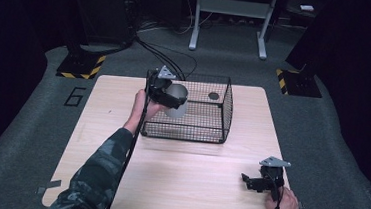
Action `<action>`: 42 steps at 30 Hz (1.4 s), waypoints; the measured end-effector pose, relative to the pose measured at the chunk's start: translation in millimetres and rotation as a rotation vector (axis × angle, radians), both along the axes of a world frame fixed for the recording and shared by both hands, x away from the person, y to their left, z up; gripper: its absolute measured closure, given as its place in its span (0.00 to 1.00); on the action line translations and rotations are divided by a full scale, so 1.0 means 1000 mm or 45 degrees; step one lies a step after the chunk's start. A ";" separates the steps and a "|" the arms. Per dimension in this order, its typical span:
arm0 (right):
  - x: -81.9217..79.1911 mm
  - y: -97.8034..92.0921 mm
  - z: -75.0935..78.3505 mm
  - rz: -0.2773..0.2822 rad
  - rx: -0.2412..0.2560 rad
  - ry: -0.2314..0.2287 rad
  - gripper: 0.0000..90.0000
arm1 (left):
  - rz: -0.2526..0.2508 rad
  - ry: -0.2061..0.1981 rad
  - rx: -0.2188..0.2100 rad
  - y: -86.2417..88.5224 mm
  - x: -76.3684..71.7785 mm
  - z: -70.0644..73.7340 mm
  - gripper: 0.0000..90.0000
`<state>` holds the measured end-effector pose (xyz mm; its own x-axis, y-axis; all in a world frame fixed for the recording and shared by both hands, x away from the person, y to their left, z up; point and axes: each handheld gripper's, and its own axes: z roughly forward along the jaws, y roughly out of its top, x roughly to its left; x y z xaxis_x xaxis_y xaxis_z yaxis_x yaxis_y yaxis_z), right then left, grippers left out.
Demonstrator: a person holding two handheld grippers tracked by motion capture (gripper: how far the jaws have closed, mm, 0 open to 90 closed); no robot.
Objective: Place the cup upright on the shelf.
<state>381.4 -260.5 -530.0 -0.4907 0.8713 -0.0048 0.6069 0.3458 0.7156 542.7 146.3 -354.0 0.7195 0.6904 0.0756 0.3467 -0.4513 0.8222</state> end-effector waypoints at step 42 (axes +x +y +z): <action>0.000 0.000 0.000 0.001 0.000 0.000 0.00 | 0.021 0.159 0.116 -0.030 0.050 -0.052 0.07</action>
<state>381.4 -260.5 -530.1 -0.4911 0.8711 -0.0052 0.6065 0.3462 0.7157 592.9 116.3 -406.5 0.7157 0.6967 0.0491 0.4519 -0.5155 0.7281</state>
